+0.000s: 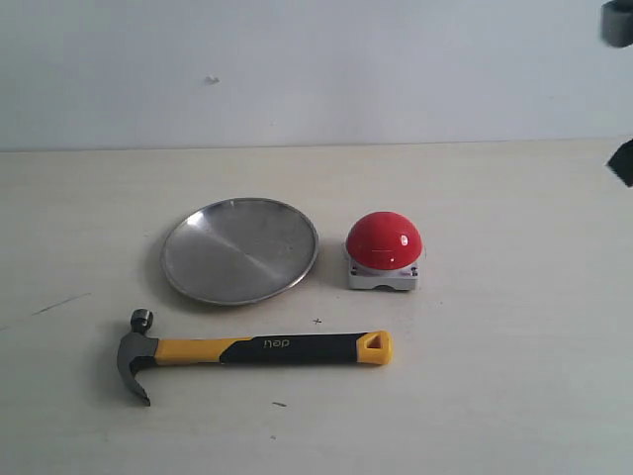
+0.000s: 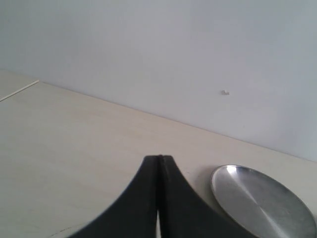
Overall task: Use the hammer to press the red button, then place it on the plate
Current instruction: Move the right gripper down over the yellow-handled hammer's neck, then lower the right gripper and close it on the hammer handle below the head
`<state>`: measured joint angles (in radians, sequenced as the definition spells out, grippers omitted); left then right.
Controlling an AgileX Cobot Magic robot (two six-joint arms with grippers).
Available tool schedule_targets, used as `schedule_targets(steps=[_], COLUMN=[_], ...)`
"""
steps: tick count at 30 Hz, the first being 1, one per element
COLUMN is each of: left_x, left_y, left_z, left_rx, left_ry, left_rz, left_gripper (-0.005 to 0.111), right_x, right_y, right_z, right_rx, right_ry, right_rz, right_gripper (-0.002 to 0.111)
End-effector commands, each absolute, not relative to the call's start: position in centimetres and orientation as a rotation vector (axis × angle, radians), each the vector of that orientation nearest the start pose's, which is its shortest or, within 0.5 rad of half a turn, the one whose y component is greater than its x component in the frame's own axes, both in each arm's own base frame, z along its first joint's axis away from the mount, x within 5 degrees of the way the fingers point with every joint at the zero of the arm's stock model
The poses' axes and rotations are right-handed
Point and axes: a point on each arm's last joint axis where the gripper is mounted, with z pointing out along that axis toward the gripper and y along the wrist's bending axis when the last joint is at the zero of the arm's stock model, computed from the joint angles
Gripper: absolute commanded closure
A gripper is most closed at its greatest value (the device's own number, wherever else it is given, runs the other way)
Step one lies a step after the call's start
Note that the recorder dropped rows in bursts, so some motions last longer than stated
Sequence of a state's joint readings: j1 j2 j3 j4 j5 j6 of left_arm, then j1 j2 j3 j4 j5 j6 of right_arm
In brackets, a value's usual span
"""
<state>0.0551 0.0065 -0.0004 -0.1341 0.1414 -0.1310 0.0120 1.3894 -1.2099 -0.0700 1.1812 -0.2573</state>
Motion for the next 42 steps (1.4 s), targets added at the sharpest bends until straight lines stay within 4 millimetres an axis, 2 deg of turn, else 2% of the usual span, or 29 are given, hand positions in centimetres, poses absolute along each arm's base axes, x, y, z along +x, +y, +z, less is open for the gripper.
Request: schedule_targets(steps=[1, 4, 6, 8, 9, 11, 12, 18, 23, 27, 31, 37, 42], left_x=[5.6, 5.6, 5.6, 5.6, 5.6, 5.6, 5.6, 5.6, 5.6, 5.6, 5.6, 5.6, 5.6], left_y=[0.1, 0.1, 0.1, 0.1, 0.1, 0.1, 0.1, 0.1, 0.1, 0.1, 0.1, 0.1, 0.1], left_z=[20.0, 20.0, 20.0, 20.0, 20.0, 20.0, 20.0, 20.0, 20.0, 20.0, 20.0, 20.0, 20.0], left_rx=[-0.239, -0.239, -0.239, -0.239, -0.239, -0.239, -0.239, -0.239, -0.239, -0.239, -0.239, -0.239, -0.239], left_ry=[1.610, 1.610, 1.610, 1.610, 1.610, 1.610, 1.610, 1.610, 1.610, 1.610, 1.610, 1.610, 1.610], left_rz=[-0.182, -0.182, -0.182, -0.182, -0.182, -0.182, -0.182, -0.182, -0.182, -0.182, -0.182, -0.182, -0.182], left_gripper=[0.107, 0.107, 0.107, 0.107, 0.107, 0.107, 0.107, 0.107, 0.107, 0.107, 0.107, 0.107, 0.107], right_x=[28.5, 28.3, 27.6, 27.2, 27.1, 27.3, 27.7, 30.4, 32.4, 33.3, 33.8, 34.4, 34.2], right_y=[2.4, 2.5, 2.4, 3.1, 4.6, 6.5, 8.0, 14.9, 19.3, 22.0, 24.7, 29.2, 30.4], right_z=[29.6, 29.9, 30.9, 31.6, 31.6, 31.1, 30.5, 25.3, 22.3, 20.6, 19.8, 19.3, 19.5], right_rx=[-0.623, -0.636, -0.626, -0.661, -0.762, -0.894, -0.961, -1.339, -1.518, -1.647, -1.715, -1.760, -1.670], right_ry=[2.906, 2.893, 2.857, 2.805, 2.760, 2.703, 2.671, 2.522, 2.446, 2.316, 2.232, 2.084, 2.083], right_rz=[-0.090, -0.111, -0.116, -0.009, 0.188, 0.323, 0.330, 0.211, 0.135, 0.103, -0.006, 0.001, 0.066], right_gripper=[0.108, 0.108, 0.108, 0.108, 0.108, 0.108, 0.107, 0.086, 0.082, 0.075, 0.073, 0.068, 0.068])
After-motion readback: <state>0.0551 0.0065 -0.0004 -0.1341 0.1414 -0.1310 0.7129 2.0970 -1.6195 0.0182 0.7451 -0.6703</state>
